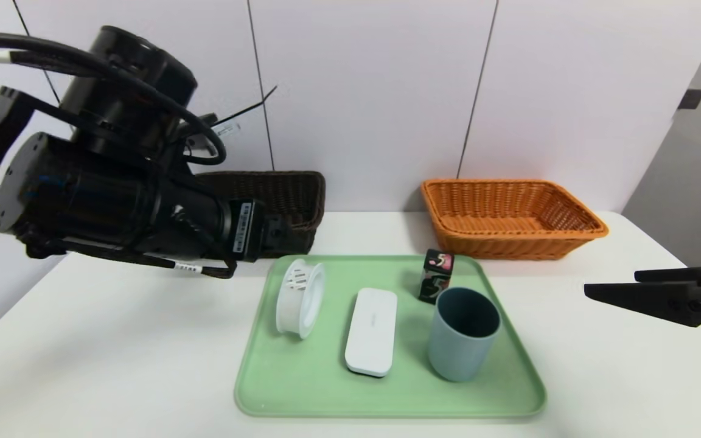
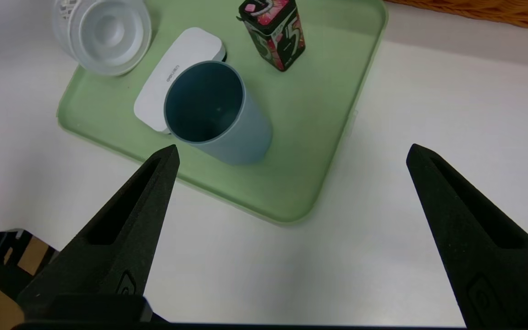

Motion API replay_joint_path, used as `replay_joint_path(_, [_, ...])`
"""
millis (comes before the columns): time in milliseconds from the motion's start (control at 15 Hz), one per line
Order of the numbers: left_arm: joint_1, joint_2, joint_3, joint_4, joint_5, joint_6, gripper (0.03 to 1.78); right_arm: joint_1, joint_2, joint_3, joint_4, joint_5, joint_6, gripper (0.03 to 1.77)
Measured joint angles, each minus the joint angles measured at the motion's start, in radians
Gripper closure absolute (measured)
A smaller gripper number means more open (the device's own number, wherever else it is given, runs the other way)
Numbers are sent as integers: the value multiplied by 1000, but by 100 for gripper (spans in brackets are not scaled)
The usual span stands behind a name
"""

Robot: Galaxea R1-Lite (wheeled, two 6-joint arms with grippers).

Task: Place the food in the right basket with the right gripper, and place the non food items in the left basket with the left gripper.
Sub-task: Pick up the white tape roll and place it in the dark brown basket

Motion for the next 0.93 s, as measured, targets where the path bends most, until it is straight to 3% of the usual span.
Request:
replay_joint_path(600, [-63, 227, -241, 207, 62, -270, 12, -4, 33, 20, -15, -1, 10, 9])
replay_joint_path(733, [-63, 267, -255, 212, 99, -281, 12, -4, 34, 27, -31, -1, 10, 9])
replay_joint_path(933, [-65, 307, -255, 211, 105, -282, 12, -4, 36, 37, -39, -1, 11, 9])
